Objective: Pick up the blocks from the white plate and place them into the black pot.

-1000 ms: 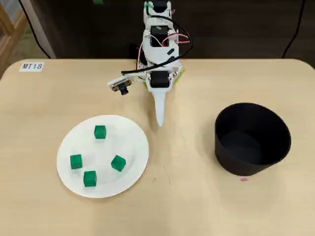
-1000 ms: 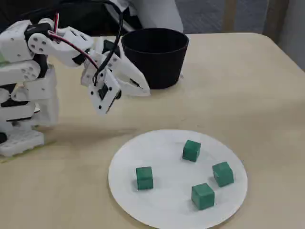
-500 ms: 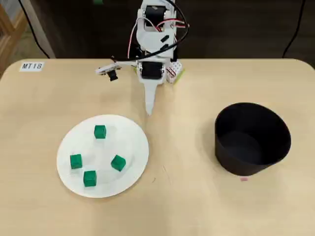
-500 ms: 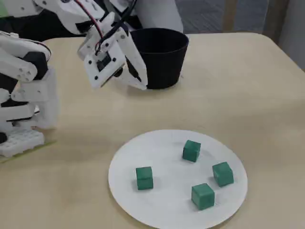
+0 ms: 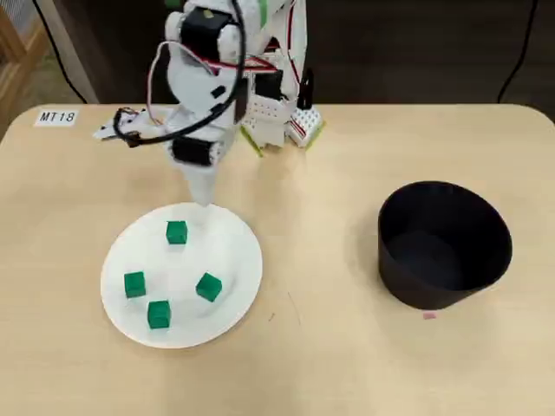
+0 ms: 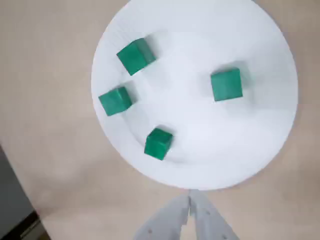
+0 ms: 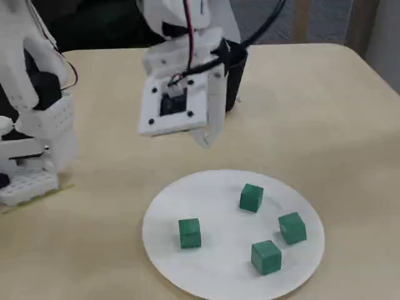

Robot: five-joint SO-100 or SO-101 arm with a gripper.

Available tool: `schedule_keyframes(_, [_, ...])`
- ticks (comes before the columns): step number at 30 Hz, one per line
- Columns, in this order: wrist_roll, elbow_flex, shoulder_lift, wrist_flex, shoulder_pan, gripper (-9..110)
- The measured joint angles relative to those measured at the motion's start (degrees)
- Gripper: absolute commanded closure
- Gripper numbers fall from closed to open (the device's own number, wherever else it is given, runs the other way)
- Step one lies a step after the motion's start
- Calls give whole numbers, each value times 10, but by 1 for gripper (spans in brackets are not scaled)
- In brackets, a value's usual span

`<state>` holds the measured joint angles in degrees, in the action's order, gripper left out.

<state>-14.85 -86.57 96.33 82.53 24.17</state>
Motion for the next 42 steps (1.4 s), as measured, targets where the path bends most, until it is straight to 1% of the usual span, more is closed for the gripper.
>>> schedule_keyframes(4, [-67, 163, -172, 64, 6, 104])
schedule_keyframes(10, [-134, 318, -313, 83, 11, 104])
schedule_keyframes(14, [-153, 414, -392, 112, 21, 83])
schedule_keyframes(16, [-163, 439, -410, 118, 23, 77])
schedule_keyframes(22, [-177, 471, -434, 120, 25, 68])
schedule_keyframes(31, [-178, 488, -478, 120, 28, 63])
schedule_keyframes(42, [-171, 528, -525, 120, 25, 62])
